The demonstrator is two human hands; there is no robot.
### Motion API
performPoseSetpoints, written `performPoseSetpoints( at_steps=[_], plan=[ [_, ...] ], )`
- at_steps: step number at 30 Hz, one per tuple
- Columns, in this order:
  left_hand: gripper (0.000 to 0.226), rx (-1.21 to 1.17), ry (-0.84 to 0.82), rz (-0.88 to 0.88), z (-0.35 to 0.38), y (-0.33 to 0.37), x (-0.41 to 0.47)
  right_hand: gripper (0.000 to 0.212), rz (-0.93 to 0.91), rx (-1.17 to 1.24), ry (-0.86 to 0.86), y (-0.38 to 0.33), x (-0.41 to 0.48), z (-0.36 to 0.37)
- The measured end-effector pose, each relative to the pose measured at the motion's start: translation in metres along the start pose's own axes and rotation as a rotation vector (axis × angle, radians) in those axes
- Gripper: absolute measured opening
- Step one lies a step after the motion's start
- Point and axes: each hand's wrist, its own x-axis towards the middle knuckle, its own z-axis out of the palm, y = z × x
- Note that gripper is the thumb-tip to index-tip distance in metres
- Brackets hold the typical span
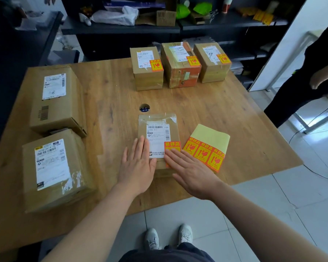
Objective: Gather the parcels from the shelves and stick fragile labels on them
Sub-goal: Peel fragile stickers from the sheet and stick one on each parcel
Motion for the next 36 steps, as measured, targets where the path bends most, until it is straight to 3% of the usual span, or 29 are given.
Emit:
performPoseSetpoints(
  at_steps=[7, 13, 17, 20, 23, 27, 36],
  plan=[
    [0.063, -0.007, -0.045, -0.003, -0.002, -0.001, 0.001, 0.066, 0.173, 0.012, -0.016, 0.014, 0.024, -0.013],
    [0.065, -0.043, -0.039, -0.003, -0.003, -0.001, 0.0, 0.062, 0.03, 0.027, -0.005, -0.003, 0.01, -0.003],
    [0.075, -0.146, -0.067, -0.113, -0.002, -0.009, -0.003, 0.065, 0.297, 0.238, 0.066, 0.015, -0.003, 0.002],
    [0.066, -0.431, -0.072, -0.165, -0.003, -0.012, -0.007, 0.052, 0.439, 0.518, 0.092, 0.006, 0.005, -0.002],
    [0.049, -0.625, -0.011, -0.205, -0.012, -0.013, -0.009, 0.037, 0.487, 0.69, 0.165, -0.007, 0.02, -0.009],
    [0.051, -0.663, 0.159, -0.276, -0.032, -0.025, -0.002, 0.029, 0.433, 0.711, 0.327, -0.011, 0.043, -0.03],
    [0.055, -0.723, 0.366, -0.406, -0.095, -0.07, 0.067, 0.032, 0.332, 0.709, 0.255, 0.009, 0.159, -0.096]
  ],
)
